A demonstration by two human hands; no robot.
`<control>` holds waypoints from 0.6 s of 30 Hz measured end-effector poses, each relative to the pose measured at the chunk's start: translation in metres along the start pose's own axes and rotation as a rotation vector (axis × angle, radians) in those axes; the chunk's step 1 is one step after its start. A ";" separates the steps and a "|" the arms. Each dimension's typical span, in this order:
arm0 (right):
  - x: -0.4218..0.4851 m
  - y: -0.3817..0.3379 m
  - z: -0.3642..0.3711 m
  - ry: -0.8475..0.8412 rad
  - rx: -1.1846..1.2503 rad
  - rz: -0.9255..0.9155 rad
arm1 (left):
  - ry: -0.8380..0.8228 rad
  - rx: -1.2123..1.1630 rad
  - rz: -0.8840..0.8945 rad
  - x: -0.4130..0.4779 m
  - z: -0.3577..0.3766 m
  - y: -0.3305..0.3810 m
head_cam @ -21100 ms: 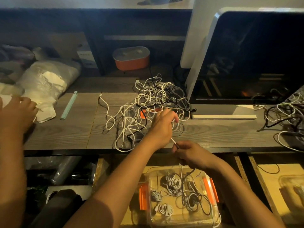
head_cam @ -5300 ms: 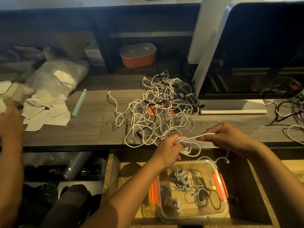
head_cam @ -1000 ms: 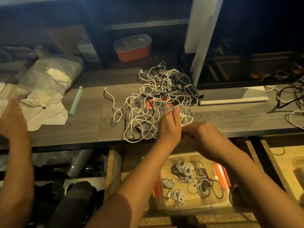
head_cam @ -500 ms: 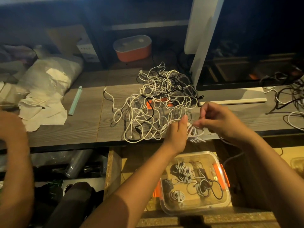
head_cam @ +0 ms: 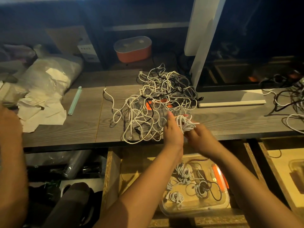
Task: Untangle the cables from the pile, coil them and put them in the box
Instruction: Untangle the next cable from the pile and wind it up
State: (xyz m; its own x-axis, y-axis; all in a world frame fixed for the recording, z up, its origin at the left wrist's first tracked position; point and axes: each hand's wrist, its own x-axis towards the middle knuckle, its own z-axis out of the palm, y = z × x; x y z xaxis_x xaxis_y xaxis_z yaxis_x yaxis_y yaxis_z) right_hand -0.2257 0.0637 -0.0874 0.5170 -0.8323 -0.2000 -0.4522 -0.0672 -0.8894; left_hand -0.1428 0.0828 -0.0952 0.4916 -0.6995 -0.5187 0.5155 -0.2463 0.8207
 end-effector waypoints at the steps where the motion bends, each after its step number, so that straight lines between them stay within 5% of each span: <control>1: -0.001 0.003 0.007 -0.009 -0.121 -0.014 | 0.032 0.052 0.033 0.000 0.001 0.002; 4: -0.007 0.005 0.020 -0.105 -0.366 -0.039 | 0.092 0.299 0.245 0.002 -0.004 0.008; 9: -0.012 -0.001 0.006 -0.209 -0.597 -0.166 | -0.058 0.784 0.742 0.019 -0.027 -0.004; 14: 0.001 -0.004 -0.022 -0.116 -0.705 -0.170 | -0.246 1.078 0.737 0.026 -0.037 -0.008; 18: 0.006 -0.010 -0.044 -0.191 -0.411 -0.049 | -0.440 1.013 0.674 0.016 -0.038 0.000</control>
State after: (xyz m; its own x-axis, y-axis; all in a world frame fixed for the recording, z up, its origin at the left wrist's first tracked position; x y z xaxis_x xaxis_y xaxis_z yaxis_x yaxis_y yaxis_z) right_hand -0.2502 0.0356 -0.0618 0.6525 -0.7088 -0.2681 -0.6549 -0.3493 -0.6702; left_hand -0.1085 0.0973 -0.1122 0.0743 -0.9968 0.0287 -0.5954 -0.0213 0.8031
